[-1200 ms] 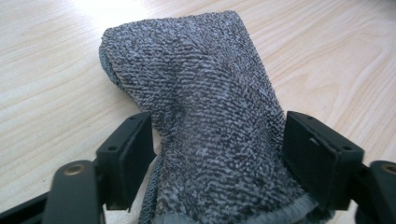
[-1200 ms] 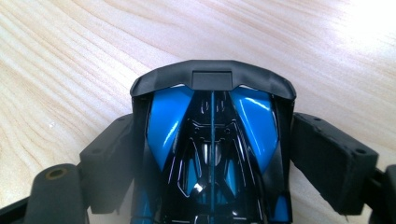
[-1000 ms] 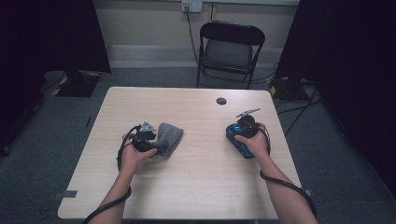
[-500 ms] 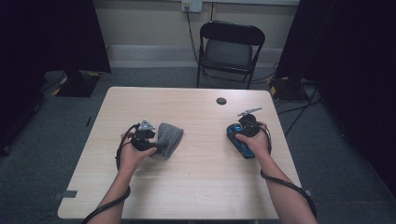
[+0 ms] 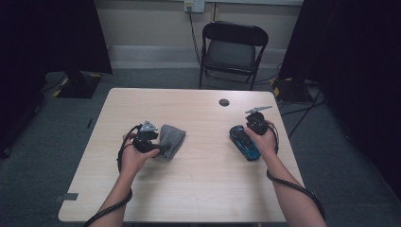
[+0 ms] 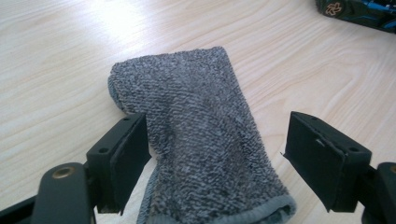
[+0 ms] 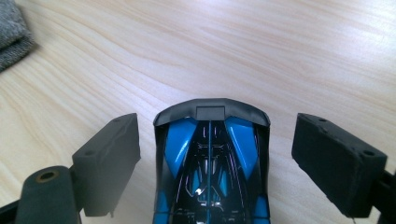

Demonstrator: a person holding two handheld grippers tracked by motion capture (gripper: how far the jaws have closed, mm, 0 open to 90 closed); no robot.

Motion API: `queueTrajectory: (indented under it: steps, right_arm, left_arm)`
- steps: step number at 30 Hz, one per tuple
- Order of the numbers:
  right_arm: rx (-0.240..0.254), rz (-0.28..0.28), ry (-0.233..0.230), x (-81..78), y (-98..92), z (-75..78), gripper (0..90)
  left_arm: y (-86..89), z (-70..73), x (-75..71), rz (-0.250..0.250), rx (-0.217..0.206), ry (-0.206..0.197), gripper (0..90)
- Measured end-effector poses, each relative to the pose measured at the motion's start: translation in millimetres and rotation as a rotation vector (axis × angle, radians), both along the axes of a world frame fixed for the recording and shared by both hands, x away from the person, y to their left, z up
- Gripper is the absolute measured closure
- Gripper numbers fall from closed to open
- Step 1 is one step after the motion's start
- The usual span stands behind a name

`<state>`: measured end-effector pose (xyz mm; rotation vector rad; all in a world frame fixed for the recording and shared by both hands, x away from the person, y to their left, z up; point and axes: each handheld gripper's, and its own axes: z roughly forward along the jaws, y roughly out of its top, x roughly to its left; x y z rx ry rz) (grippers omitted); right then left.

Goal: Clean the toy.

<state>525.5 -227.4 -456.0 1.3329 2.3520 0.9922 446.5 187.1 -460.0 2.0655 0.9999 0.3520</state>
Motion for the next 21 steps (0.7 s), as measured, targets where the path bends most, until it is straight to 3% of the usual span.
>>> queueTrajectory:
  steps: [11,17,21]
  right_arm:
    - [0.014,0.033,-0.032,-20.9,1.4,15.4,14.9]
    - [0.029,0.068,-0.036,-32.5,7.2,17.5,14.9]
    - [0.018,0.092,-0.040,-39.6,11.8,19.7,15.0]
  left_arm:
    - [-9.9,14.5,-9.3,0.005,-0.030,-0.009,17.3]
    - [-12.2,20.6,-13.7,-0.020,-0.017,-0.014,16.1]
    - [-14.4,23.1,-18.3,-0.009,-0.036,-0.017,16.0]
